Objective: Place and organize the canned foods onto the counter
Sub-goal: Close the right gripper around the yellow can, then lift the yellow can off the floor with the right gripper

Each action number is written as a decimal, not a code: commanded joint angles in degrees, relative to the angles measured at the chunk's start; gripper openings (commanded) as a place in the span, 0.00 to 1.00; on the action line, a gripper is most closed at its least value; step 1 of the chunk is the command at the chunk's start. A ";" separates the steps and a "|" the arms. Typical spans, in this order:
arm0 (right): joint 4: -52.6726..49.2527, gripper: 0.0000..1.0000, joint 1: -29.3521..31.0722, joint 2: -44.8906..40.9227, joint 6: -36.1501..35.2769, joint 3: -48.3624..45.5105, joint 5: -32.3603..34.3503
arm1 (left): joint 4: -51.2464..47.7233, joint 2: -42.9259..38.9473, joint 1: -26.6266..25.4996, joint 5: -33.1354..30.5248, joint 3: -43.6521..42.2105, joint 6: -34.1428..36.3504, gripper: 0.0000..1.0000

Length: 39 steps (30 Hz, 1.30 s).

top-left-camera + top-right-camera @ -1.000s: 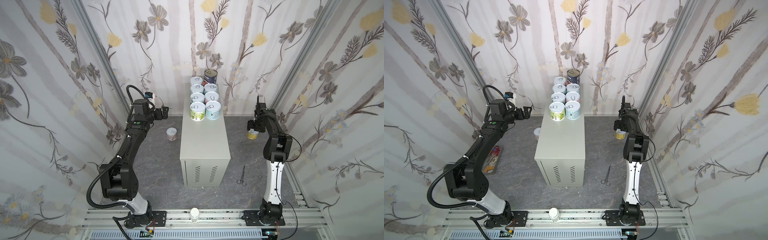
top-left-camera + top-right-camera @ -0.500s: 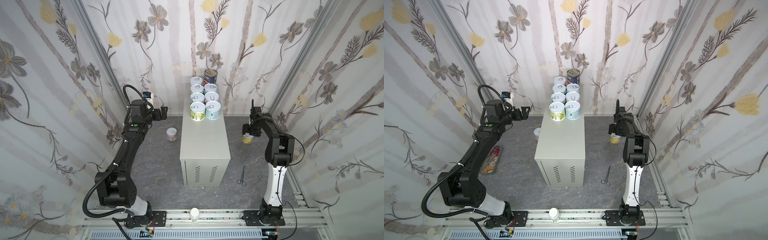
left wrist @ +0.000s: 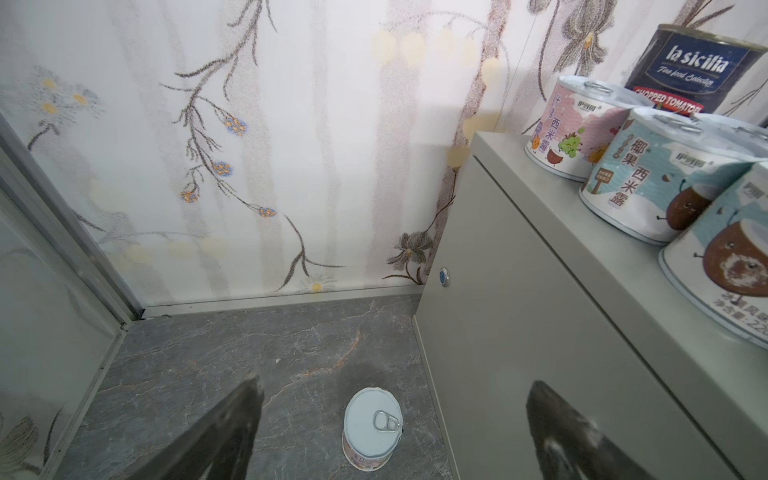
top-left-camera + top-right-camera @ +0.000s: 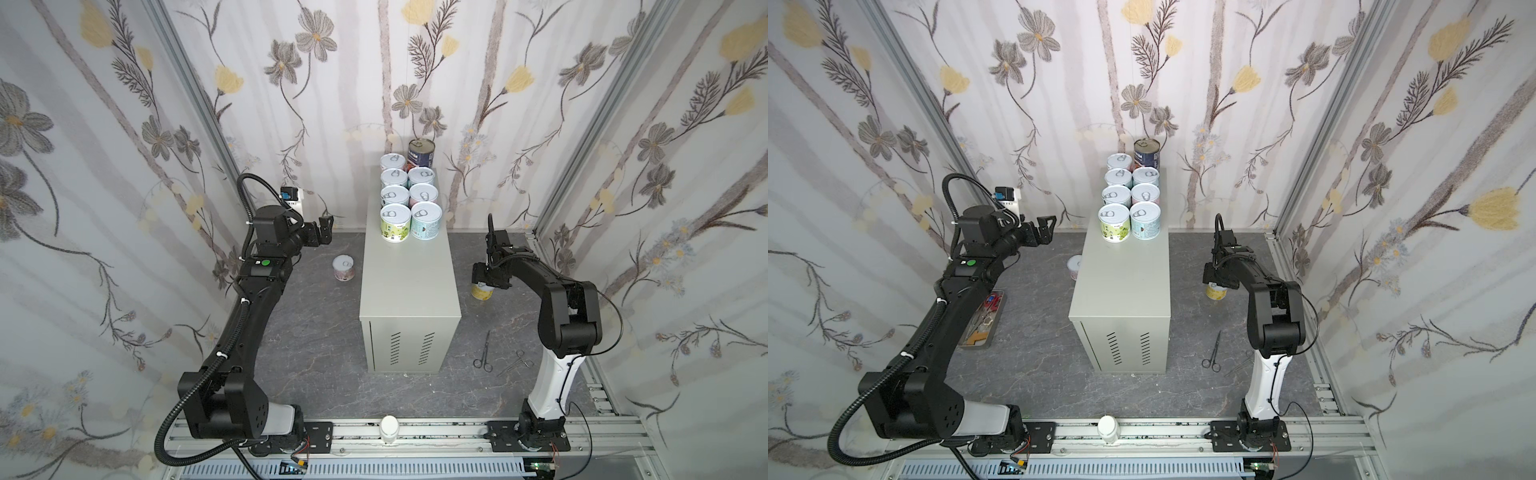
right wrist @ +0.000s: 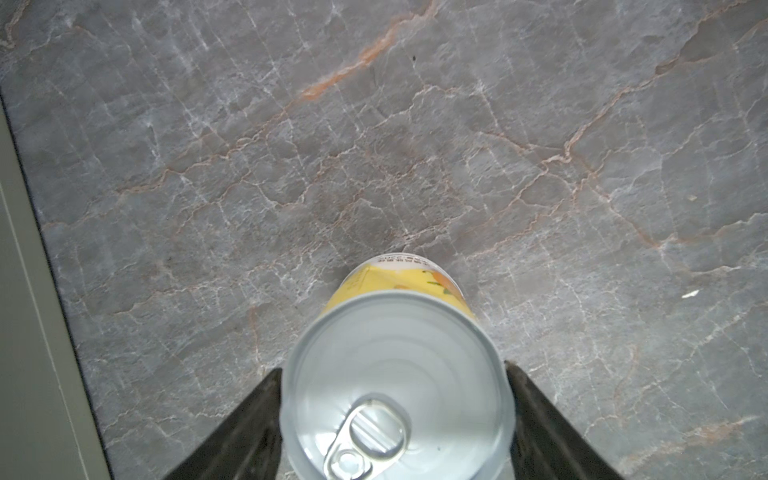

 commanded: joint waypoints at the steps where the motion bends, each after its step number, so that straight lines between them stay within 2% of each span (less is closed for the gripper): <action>1: -2.56 0.58 0.94 0.21 1.74 -2.00 -1.64 | 0.99 -1.36 -0.03 -0.56 -0.81 0.38 1.00; 11: -0.67 0.75 1.67 0.17 1.91 -3.99 -0.67 | 0.64 -3.42 -0.11 -0.86 -1.72 0.29 1.00; 17: 0.08 0.82 1.67 0.65 1.95 -3.29 -0.93 | 0.46 -3.50 -0.11 -0.93 -1.54 0.34 1.00; 32: 1.78 0.79 1.76 4.24 1.15 -0.65 0.63 | 0.02 -3.28 -0.11 -1.39 -1.47 0.38 1.00; 39: 2.26 0.86 1.74 4.34 0.89 0.21 2.78 | 0.11 -3.21 -0.11 -1.18 -1.54 0.13 1.00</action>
